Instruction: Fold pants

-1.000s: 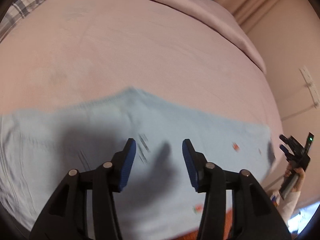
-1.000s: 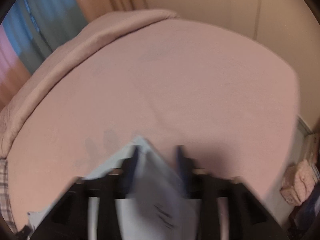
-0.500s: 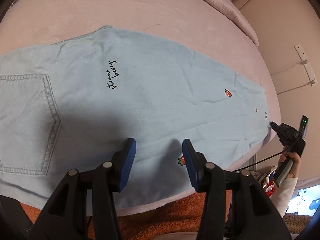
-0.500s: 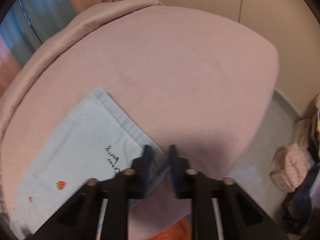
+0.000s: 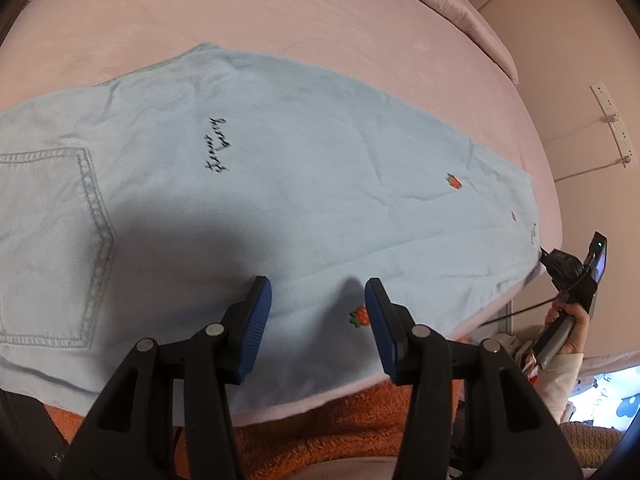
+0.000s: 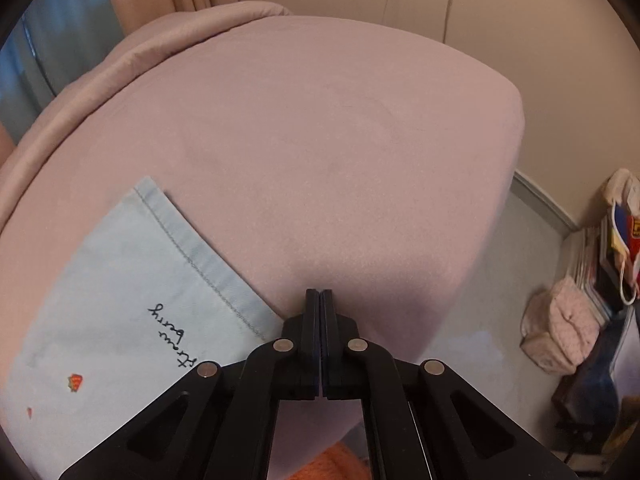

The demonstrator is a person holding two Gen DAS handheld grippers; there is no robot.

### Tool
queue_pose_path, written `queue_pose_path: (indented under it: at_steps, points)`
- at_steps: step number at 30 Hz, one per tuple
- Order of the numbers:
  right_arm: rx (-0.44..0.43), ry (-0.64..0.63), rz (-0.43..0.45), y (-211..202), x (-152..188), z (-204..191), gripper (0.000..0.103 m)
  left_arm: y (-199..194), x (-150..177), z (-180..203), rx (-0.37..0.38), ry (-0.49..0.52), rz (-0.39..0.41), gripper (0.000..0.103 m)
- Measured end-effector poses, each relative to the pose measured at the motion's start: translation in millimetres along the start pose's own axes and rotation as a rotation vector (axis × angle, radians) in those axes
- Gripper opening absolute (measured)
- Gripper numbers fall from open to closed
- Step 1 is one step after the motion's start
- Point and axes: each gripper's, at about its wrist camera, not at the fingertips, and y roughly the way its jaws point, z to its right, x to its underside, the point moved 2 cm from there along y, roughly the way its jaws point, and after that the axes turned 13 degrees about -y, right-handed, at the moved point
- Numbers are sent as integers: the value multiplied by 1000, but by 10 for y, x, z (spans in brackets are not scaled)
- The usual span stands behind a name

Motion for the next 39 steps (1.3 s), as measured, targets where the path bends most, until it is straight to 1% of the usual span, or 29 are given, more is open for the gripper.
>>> queue_pose_path:
  at_steps: [3, 5, 7, 8, 9, 11, 12, 13, 14, 15, 17, 18, 19, 20, 23, 25, 26, 28, 29, 30, 31, 32, 34, 35, 37, 39]
  points:
    - [-11, 6, 14, -16, -52, 5, 0, -14, 27, 80, 46, 3, -27, 48]
    - [-23, 22, 9, -43, -21, 36, 0, -38, 51, 140, 73, 12, -30, 53]
    - [-48, 41, 28, -150, 36, 93, 0, -75, 54, 214, 83, 27, -10, 75]
    - [-66, 53, 41, -206, 77, 114, 0, -93, 55, 251, 83, 39, 2, 79]
    - [-85, 73, 56, -278, 105, 148, 3, -98, 45, 284, 82, 51, 9, 82]
    - [-122, 100, 81, -387, 155, 190, 25, -100, 51, 355, 75, 81, 23, 83]
    - [-153, 116, 94, -438, 191, 204, 52, -90, 50, 373, 67, 89, 26, 83]
    - [-197, 133, 107, -471, 237, 204, 63, -67, 55, 391, 53, 96, 25, 83]
    - [-249, 144, 115, -485, 272, 191, 63, -53, 71, 380, 49, 97, 21, 83]
    - [-324, 153, 109, -467, 323, 151, 63, -33, 71, 377, 48, 95, 13, 83]
    - [-425, 178, 84, -367, 393, 83, 63, -12, 100, 355, 47, 92, -4, 83]
    - [-467, 195, 64, -271, 426, 42, 63, -13, 114, 350, 43, 91, -6, 83]
    - [-482, 207, 44, -185, 443, 14, 62, -21, 123, 348, 38, 92, -5, 83]
    - [-487, 215, 37, -120, 447, -4, 62, -39, 129, 341, 31, 94, 1, 83]
    - [-505, 250, 91, -57, 376, 9, 62, -110, 136, 286, 1, 89, 26, 83]
    - [-534, 284, 103, 1, 288, 25, 55, -163, 129, 242, -19, 85, 42, 83]
    - [-537, 289, 106, 35, 250, 24, 52, -193, 121, 220, -31, 82, 56, 83]
    - [-537, 287, 111, 102, 167, -6, 43, -251, 115, 178, -48, 76, 85, 86]
    - [-543, 293, 114, 118, 146, -13, 42, -287, 114, 146, -56, 72, 101, 87]
    - [-552, 296, 121, 132, 128, -25, 35, -309, 112, 126, -60, 68, 111, 88]
    - [-551, 298, 126, 148, 101, -37, 22, -340, 105, 87, -63, 63, 120, 89]
    - [-550, 297, 125, 165, 75, -59, 15, -369, 99, 51, -70, 57, 127, 89]
    - [-525, 288, 113, 141, 40, -109, 12, -437, 95, -27, -85, 48, 144, 89]
    - [-506, 273, 122, 62, 64, -113, 11, -466, 91, -62, -92, 43, 155, 89]
    - [-479, 222, 171, -140, -3, -171, 11, -509, 81, -124, -104, 32, 173, 89]
    - [-483, 169, 222, -387, -91, -274, 10, -546, 67, -211, -111, 19, 184, 89]
